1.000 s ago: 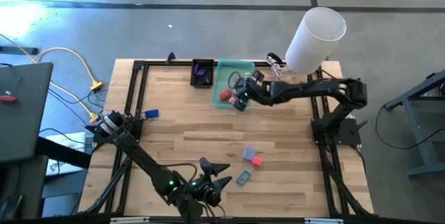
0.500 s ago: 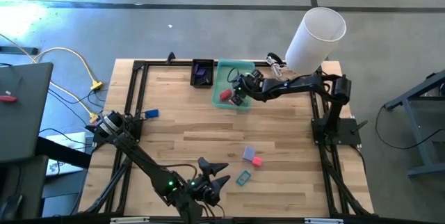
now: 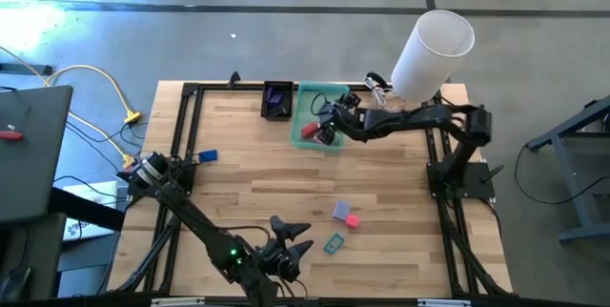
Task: Pick & Place Office items
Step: Put the pink charger adapter into the green bin
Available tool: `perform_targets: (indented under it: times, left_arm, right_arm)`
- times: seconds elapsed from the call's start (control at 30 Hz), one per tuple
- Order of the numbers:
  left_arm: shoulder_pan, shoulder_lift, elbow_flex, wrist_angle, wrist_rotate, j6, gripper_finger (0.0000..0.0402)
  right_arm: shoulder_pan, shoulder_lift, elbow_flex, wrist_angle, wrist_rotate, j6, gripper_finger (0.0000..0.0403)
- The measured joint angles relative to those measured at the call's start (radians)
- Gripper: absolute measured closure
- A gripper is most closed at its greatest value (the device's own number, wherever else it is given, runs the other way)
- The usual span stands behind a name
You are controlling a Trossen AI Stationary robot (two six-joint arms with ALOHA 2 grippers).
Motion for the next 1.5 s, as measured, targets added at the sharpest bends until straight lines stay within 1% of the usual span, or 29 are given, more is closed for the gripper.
perform_targets:
  times: [0.07,0.17,0.33,0.4,0.47,0.53,0.7,0.83,0.9,0.93,1.0,1.03,1.1,1.2,1.27,1.4,1.5]
  left_arm:
    - [0.000,0.000,0.000,-0.010,0.000,-0.005,0.0126]
    - [0.006,0.000,0.000,-0.010,0.001,-0.006,0.0126]
    - [0.016,0.000,0.000,-0.010,0.002,-0.032,0.0126]
    - [0.018,0.000,0.000,-0.010,0.012,-0.033,0.0126]
    - [0.019,0.000,0.000,-0.010,0.028,-0.033,0.0126]
    - [0.019,0.000,0.000,-0.010,0.038,-0.033,0.0126]
    - [0.018,0.000,0.000,-0.011,0.040,-0.034,0.0126]
    - [0.004,0.000,0.000,-0.056,0.039,-0.074,0.0126]
    - [-0.002,0.000,0.000,-0.087,0.040,-0.092,0.0126]
    - [-0.005,0.000,0.000,-0.101,0.046,-0.103,0.0126]
    - [-0.007,0.000,0.000,-0.127,0.066,-0.125,0.0126]
    - [-0.007,0.000,0.000,-0.133,0.076,-0.131,0.0126]
    - [-0.005,0.000,0.000,-0.139,0.091,-0.136,0.0126]
    - [-0.004,0.000,0.000,-0.138,0.120,-0.137,0.0126]
    - [-0.004,0.000,0.000,-0.138,0.134,-0.137,0.0126]
    - [-0.004,0.000,0.000,-0.137,0.144,-0.138,0.0126]
    - [-0.004,0.000,0.000,-0.137,0.144,-0.141,0.0126]
  right_arm:
    - [0.034,-0.049,0.002,0.014,0.041,-0.019,0.0025]
    - [0.095,-0.132,0.001,-0.008,0.067,-0.037,0.0032]
    - [0.219,-0.271,0.001,-0.083,0.048,-0.039,0.0033]
    - [0.265,-0.317,0.001,-0.130,0.015,-0.014,0.0032]
    - [0.309,-0.343,0.001,-0.151,-0.043,0.020,0.0031]
    - [0.347,-0.369,0.001,-0.193,-0.128,0.033,0.0031]
    - [0.408,-0.371,0.001,-0.217,-0.342,0.071,0.0031]
    - [0.444,-0.362,0.001,-0.248,-0.561,0.199,0.0031]
    - [0.468,-0.355,0.001,-0.297,-0.662,0.255,0.0031]
    - [0.479,-0.354,0.000,-0.332,-0.701,0.278,0.0031]
    - [0.502,-0.354,0.000,-0.404,-0.740,0.312,0.0031]
    - [0.512,-0.353,0.000,-0.440,-0.742,0.322,0.0031]
    - [0.530,-0.351,0.000,-0.502,-0.707,0.333,0.0031]
    - [0.560,-0.350,-0.004,-0.536,-0.627,0.354,0.0031]
    - [0.582,-0.342,-0.018,-0.532,-0.597,0.356,0.0031]
    - [0.640,-0.330,-0.068,-0.532,-0.597,0.319,0.0031]
    - [0.672,-0.310,-0.096,-0.521,-0.599,0.390,0.0031]
